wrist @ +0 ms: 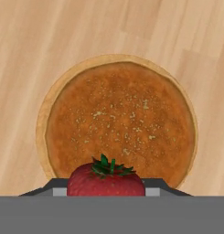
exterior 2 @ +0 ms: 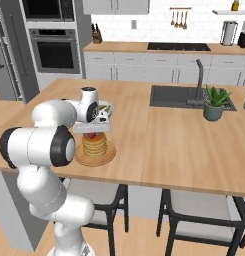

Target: Take the strawberry from the fridge and place it on top of the pancake, located on the dining counter.

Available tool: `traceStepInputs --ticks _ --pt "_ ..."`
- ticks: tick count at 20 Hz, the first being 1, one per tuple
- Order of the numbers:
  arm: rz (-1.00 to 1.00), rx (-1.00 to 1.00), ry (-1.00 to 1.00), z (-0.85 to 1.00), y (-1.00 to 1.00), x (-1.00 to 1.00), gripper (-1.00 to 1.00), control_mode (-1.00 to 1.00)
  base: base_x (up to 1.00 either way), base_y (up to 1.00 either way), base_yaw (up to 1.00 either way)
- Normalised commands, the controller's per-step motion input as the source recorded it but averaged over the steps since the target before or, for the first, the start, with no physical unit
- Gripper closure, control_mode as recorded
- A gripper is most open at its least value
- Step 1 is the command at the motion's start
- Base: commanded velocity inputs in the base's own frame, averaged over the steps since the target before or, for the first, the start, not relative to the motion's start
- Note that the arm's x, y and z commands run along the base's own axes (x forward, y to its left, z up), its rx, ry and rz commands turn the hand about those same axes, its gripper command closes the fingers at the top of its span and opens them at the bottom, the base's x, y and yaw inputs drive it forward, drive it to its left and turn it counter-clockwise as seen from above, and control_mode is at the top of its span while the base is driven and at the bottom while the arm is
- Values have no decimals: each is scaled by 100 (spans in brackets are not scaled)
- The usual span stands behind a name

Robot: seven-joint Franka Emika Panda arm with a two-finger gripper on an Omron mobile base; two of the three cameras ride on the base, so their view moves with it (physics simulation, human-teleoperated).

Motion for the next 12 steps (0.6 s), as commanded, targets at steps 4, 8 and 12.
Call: traceStepInputs --ticks 4,8,12 --pt "6 0 9 -8 0 0 -100 -100 0 0 0" --pt "4 0 3 -2 0 0 -100 -100 0 0 0" --pt "1 0 0 0 0 0 -100 -100 0 0 0"
